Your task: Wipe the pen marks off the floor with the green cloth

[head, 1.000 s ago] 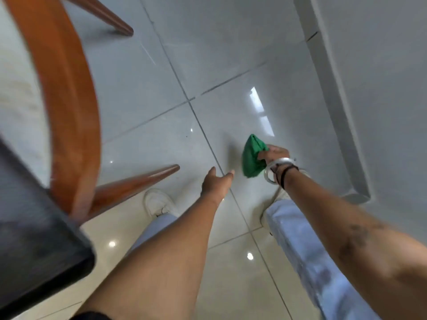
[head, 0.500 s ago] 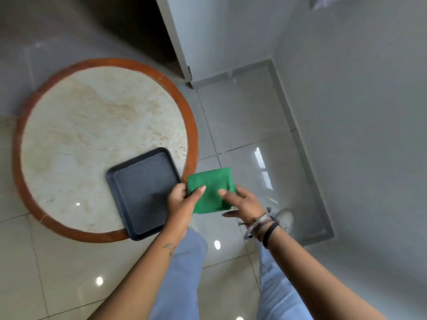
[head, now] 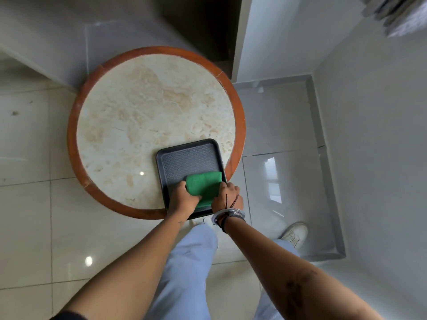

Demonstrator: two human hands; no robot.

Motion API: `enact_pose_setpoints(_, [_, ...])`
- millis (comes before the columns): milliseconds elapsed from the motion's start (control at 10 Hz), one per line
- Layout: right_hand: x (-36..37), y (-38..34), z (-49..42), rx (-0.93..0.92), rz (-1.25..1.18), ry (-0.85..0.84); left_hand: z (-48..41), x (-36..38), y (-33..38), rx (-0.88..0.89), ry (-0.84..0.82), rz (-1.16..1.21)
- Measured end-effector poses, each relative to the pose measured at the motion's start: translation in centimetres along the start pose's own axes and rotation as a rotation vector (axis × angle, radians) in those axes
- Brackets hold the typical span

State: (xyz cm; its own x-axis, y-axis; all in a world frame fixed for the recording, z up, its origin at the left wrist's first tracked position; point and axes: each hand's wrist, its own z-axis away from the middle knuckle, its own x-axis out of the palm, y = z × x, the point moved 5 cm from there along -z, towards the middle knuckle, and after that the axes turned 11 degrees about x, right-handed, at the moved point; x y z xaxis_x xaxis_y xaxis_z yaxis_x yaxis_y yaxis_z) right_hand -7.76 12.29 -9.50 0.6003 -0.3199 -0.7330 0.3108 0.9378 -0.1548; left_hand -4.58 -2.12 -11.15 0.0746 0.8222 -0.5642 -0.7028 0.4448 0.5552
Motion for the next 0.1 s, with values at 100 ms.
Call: enact_pose_setpoints(100, [-1.0, 0.52, 0.32, 0.017, 0.009, 0.015, 0.4, -0.58, 1.07, -0.002, -0.008, -0.168])
